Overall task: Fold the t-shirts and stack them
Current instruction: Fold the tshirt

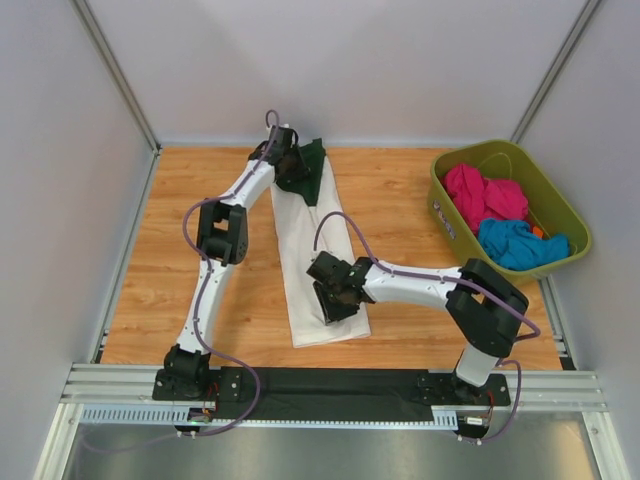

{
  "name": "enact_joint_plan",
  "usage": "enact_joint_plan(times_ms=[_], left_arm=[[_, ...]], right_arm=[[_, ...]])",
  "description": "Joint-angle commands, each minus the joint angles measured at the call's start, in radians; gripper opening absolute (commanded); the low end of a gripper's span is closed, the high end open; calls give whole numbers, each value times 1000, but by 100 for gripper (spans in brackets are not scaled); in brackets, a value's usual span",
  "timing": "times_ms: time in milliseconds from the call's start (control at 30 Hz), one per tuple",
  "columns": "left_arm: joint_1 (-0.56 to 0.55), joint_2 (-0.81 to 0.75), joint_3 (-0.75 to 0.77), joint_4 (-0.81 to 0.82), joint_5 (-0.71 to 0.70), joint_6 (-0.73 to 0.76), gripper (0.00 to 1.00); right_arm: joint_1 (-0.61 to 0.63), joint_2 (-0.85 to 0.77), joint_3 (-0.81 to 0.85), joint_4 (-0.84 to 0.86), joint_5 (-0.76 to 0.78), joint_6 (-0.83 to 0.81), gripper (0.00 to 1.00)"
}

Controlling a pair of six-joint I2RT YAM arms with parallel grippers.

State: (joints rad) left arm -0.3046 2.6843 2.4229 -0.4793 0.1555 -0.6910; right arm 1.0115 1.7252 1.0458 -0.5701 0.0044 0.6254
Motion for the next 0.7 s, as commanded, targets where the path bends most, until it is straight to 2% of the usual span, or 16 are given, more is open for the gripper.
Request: enact_joint_plan(times_ms=[0,133,300,433,467,500,533,567,600,667], left_arm=[[-30,-4,38,16,-7,119,1],[-39,-38,25,16,-8,107,0],[-31,-162,-21,74,26,143,2],[-5,-262,-16,108,15,171,15],[-4,-296,-16,111,10,191,21],[-1,-313,-15,105,7,199,47],[5,-343,-12,97,4,205,68],[9,-359,-13,88,4,223,93],[13,-377,-16,59,3,229,99],[27,-447,-57,19,-19,234,99]], right_arm=[[-5,-84,104,-146,64,-71,37],[-68,-90,290,-212,107,-133,39],[-132,-101,313,-199,151,-187,43],[-178,-104,281,-168,164,-175,53],[-186,-104,269,-160,173,-153,57],[-206,-102,264,-149,189,-138,71],[-215,-102,263,-146,201,-122,75],[-227,-98,261,-130,200,-107,75],[-249,-98,258,-117,201,-105,75],[-269,-96,261,-90,204,-118,75]])
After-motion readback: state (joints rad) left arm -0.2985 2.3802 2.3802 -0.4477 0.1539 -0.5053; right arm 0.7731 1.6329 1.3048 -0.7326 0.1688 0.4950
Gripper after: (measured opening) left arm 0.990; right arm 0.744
